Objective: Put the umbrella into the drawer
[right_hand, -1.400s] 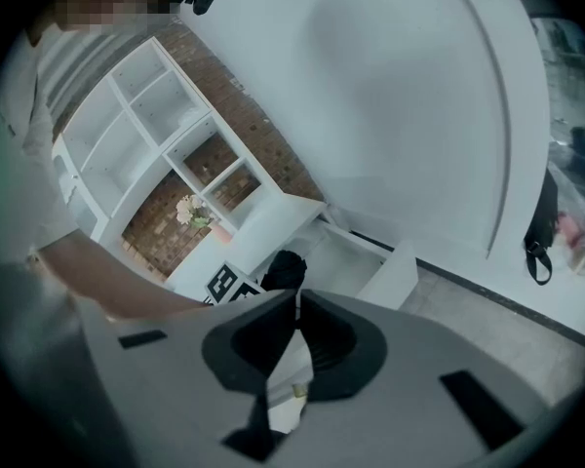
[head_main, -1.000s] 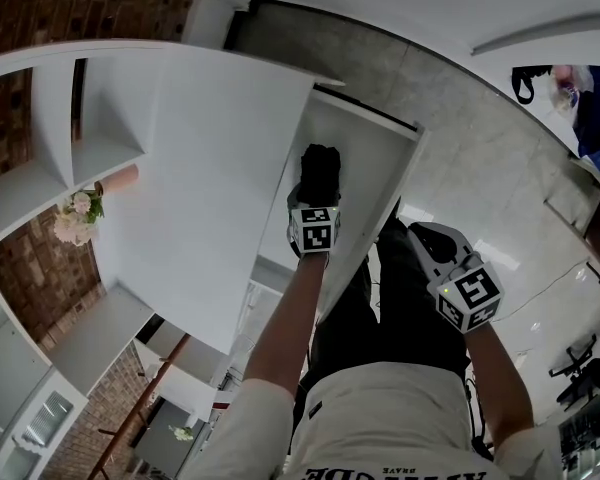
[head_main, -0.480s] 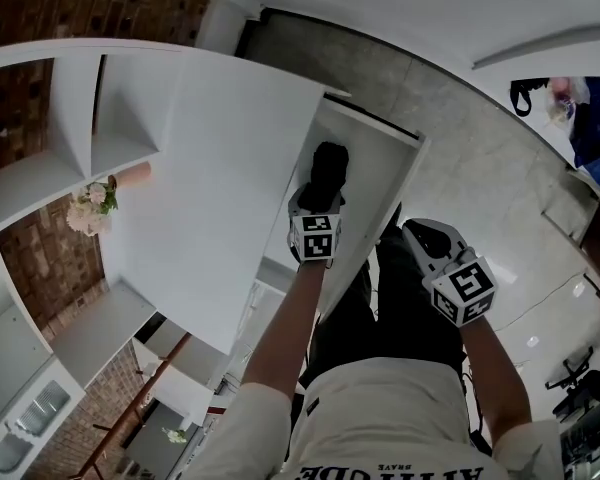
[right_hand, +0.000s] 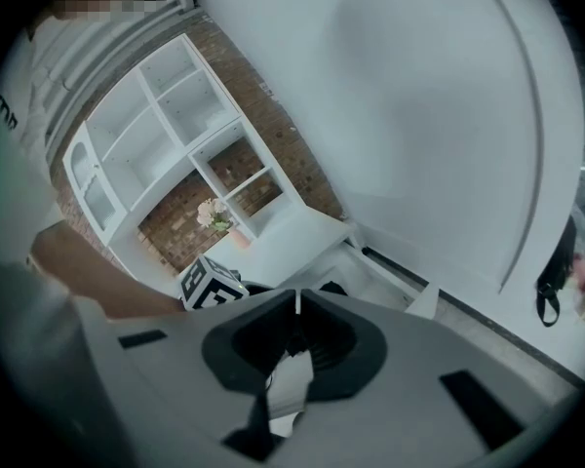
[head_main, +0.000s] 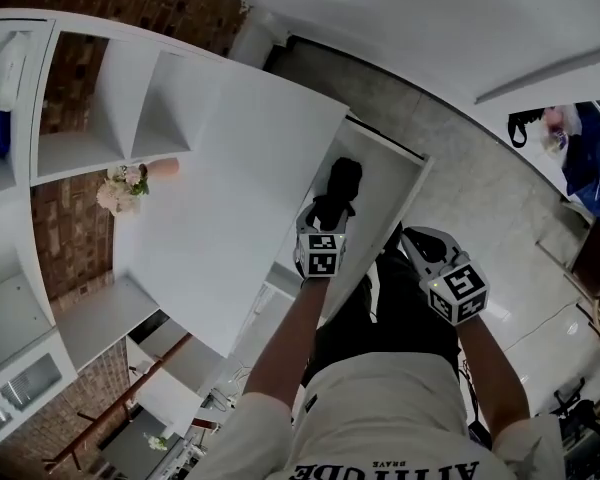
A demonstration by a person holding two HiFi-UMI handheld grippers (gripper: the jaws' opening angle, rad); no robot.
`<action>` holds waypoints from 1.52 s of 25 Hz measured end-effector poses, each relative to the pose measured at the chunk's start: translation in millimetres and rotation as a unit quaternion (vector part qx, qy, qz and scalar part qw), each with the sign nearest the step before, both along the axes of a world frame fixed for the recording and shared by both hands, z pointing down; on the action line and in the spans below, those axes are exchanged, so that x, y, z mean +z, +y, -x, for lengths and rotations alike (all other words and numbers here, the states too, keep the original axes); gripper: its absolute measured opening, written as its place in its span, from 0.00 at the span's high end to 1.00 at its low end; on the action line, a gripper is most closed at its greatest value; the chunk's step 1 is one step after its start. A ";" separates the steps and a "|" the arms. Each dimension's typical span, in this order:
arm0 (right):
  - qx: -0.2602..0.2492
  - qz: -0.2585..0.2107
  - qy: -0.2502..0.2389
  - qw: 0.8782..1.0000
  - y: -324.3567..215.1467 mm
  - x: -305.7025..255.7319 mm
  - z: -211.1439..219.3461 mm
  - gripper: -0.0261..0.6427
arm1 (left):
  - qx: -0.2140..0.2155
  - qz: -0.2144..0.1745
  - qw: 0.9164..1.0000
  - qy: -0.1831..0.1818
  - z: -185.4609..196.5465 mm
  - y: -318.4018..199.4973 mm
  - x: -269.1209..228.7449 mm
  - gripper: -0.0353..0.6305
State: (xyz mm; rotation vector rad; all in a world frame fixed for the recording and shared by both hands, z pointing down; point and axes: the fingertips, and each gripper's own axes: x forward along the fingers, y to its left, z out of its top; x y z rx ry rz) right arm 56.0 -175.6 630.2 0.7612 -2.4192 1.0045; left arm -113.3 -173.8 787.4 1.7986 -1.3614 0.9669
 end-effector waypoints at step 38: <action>-0.027 -0.143 0.063 0.987 175.4 -119.5 100.1 0.91 | -0.070 -0.191 0.970 0.133 118.7 221.4 -209.7 0.91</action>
